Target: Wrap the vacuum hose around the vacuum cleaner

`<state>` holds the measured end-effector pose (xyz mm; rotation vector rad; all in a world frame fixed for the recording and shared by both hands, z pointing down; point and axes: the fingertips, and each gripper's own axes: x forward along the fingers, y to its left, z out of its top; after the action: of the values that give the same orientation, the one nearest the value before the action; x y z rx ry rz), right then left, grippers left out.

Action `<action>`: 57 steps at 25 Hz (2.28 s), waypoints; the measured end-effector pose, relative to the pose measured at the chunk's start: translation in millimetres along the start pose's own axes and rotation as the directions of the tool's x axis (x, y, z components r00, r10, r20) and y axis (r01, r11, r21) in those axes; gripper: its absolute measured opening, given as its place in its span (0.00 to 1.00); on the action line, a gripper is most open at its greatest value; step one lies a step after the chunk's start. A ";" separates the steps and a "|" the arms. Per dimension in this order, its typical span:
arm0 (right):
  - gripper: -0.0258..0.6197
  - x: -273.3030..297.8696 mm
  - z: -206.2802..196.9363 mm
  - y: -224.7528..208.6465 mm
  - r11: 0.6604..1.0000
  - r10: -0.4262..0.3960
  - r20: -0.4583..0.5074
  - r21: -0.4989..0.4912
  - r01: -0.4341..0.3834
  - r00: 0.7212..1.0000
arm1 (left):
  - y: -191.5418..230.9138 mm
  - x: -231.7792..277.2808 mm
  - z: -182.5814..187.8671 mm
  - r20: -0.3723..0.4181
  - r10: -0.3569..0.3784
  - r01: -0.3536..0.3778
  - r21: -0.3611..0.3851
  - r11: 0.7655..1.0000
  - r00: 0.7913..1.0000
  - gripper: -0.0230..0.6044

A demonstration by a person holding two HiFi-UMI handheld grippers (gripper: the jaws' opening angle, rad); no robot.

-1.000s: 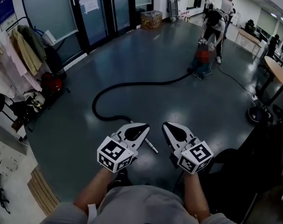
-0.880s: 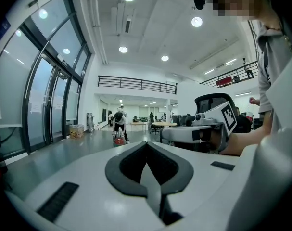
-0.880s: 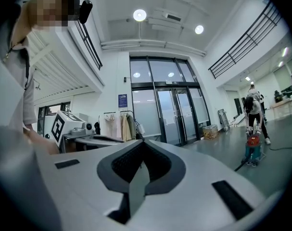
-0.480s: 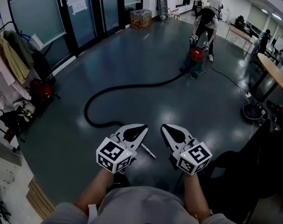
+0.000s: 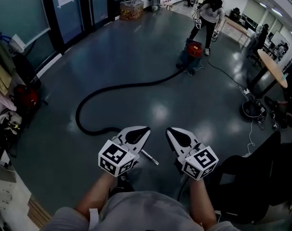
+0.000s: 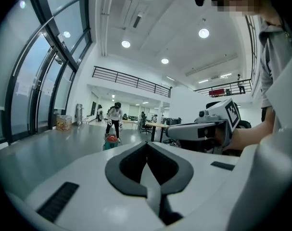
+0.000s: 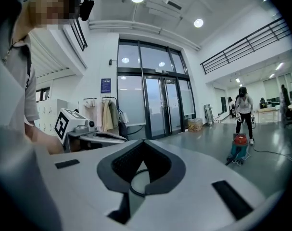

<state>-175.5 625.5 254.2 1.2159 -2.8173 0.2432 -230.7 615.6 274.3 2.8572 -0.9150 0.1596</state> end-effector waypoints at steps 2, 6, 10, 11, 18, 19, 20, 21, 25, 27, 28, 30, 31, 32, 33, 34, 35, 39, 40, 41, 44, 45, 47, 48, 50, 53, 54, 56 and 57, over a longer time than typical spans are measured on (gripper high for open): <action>0.05 21.0 -3.9 -0.8 1.000 -0.019 -0.029 0.009 0.019 0.999 | 21.9 -0.3 -6.5 -0.015 -0.024 0.024 -0.017 1.000 1.000 0.05; 0.05 61.6 -9.3 -4.3 0.999 -0.047 -0.082 0.012 0.049 0.996 | 63.0 1.4 -11.7 -0.032 -0.070 0.069 -0.033 0.997 0.997 0.05; 0.05 84.7 -29.9 -14.7 0.996 -0.082 -0.133 0.036 0.087 0.988 | 91.5 10.8 -25.5 -0.064 -0.122 0.121 -0.025 0.992 0.990 0.05; 0.05 87.5 -36.0 -19.3 0.995 -0.092 -0.145 0.035 0.098 0.985 | 96.8 14.8 -29.5 -0.072 -0.131 0.130 -0.019 0.991 0.989 0.05; 0.05 78.3 -65.3 -51.8 0.984 -0.139 -0.185 0.080 0.156 0.973 | 93.9 45.8 -58.2 -0.137 -0.175 0.169 -0.055 0.984 0.975 0.05; 0.05 72.6 -66.2 -57.3 0.984 -0.138 -0.182 0.084 0.155 0.974 | 88.3 52.3 -59.9 -0.141 -0.174 0.167 -0.058 0.984 0.975 0.05; 0.05 66.2 -66.2 -63.5 0.985 -0.134 -0.177 0.085 0.151 0.975 | 82.4 59.4 -60.3 -0.142 -0.170 0.163 -0.059 0.985 0.975 0.05; 0.05 59.9 -65.3 -69.8 0.986 -0.129 -0.171 0.087 0.146 0.977 | 76.9 66.7 -59.8 -0.142 -0.162 0.155 -0.059 0.986 0.977 0.05; 0.05 38.4 -60.3 -85.5 0.991 -0.088 -0.166 0.089 0.104 0.982 | 56.3 83.5 -55.2 -0.145 -0.122 0.112 -0.075 0.991 0.982 0.05; 0.05 29.5 -57.6 -91.7 0.994 -0.061 -0.168 0.081 0.076 0.984 | 49.0 87.7 -51.5 -0.146 -0.094 0.084 -0.076 0.994 0.985 0.05; 0.05 25.3 -56.2 -96.0 0.995 -0.050 -0.168 0.077 0.063 0.985 | 46.2 90.5 -49.4 -0.145 -0.079 0.069 -0.076 0.995 0.986 0.05; 0.05 17.1 -54.2 -106.2 0.997 -0.030 -0.167 0.068 0.042 0.986 | 39.7 97.5 -45.4 -0.139 -0.053 0.043 -0.074 0.996 0.989 0.05; 0.05 13.0 -53.4 -111.5 0.997 -0.022 -0.166 0.063 0.032 0.986 | 35.7 101.4 -43.7 -0.136 -0.042 0.033 -0.072 0.997 0.990 0.05; 0.05 8.8 -52.2 -116.2 0.998 -0.013 -0.165 0.059 0.023 0.986 | 31.3 105.4 -42.2 -0.134 -0.033 0.024 -0.070 0.997 0.990 0.05; 0.05 4.8 -50.7 -120.2 0.998 -0.006 -0.162 0.055 0.015 0.987 | 26.9 109.2 -40.8 -0.134 -0.025 0.016 -0.067 0.998 0.991 0.05; 0.05 1.6 -49.0 -123.3 0.999 0.001 -0.158 0.051 0.007 0.987 | 23.2 112.3 -39.5 -0.133 -0.019 0.010 -0.065 0.998 0.991 0.05; 0.05 -0.5 -47.2 -125.8 0.999 0.005 -0.153 0.049 0.002 0.988 | 20.4 114.6 -38.2 -0.134 -0.015 0.006 -0.063 0.998 0.991 0.05; 0.05 -3.0 -41.8 -137.3 0.999 0.017 -0.123 0.047 -0.011 0.992 | 15.8 121.9 -33.8 -0.141 -0.004 -0.002 -0.042 0.999 0.990 0.05; 0.05 -3.4 -41.7 -139.7 0.999 0.018 -0.118 0.049 -0.012 0.993 | 15.8 123.4 -33.2 -0.145 -0.002 -0.003 -0.037 0.999 0.989 0.05; 0.05 -2.8 -42.0 -140.7 0.999 0.019 -0.114 0.051 -0.013 0.993 | 16.6 124.0 -32.9 -0.148 0.000 -0.005 -0.032 0.999 0.989 0.05; 0.05 3.8 -42.9 -137.3 0.998 0.024 -0.109 0.055 -0.018 0.994 | 22.7 120.4 -32.8 -0.156 0.005 -0.010 -0.027 1.000 0.988 0.05; 0.05 5.3 -42.1 -136.2 0.998 0.027 -0.101 0.058 -0.022 0.995 | 24.5 119.2 -32.9 -0.158 0.006 -0.010 -0.027 1.000 0.987 0.05; 0.05 7.0 -38.8 -136.2 0.997 0.036 -0.073 0.072 -0.030 0.997 | 26.8 118.4 -33.4 -0.165 0.001 -0.006 -0.028 1.000 0.986 0.05; 0.05 8.1 -37.8 -137.1 0.997 0.037 -0.063 0.076 -0.032 0.997 | 27.9 118.2 -34.5 -0.170 -0.003 -0.002 -0.028 1.000 0.985 0.05; 0.05 11.0 -40.1 -139.5 0.997 0.033 -0.064 0.065 -0.029 0.997 | 30.5 118.0 -39.4 -0.186 -0.011 0.006 -0.027 1.000 0.983 0.05; 0.05 14.6 -44.8 -141.9 0.999 0.047 -0.073 0.021 -0.046 0.996 | 35.7 120.4 -49.7 -0.215 -0.018 0.014 -0.021 1.000 0.977 0.05; 0.05 17.0 -45.7 -142.9 0.999 0.054 -0.076 0.001 -0.054 0.996 | 39.3 121.1 -52.4 -0.222 -0.019 0.016 -0.016 1.000 0.975 0.05; 0.05 24.9 -51.6 -145.2 0.998 0.056 -0.098 -0.030 -0.059 0.994 | 49.6 120.7 -60.1 -0.240 -0.024 0.022 -0.012 1.000 0.970 0.05; 0.05 28.8 -57.7 -146.1 0.998 0.051 -0.116 -0.037 -0.056 0.992 | 54.6 119.8 -66.4 -0.253 -0.029 0.025 -0.016 1.000 0.967 0.05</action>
<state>-89.2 515.9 332.0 1.0827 -2.7446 0.2493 -169.5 514.2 362.1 2.7507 -0.8211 0.5012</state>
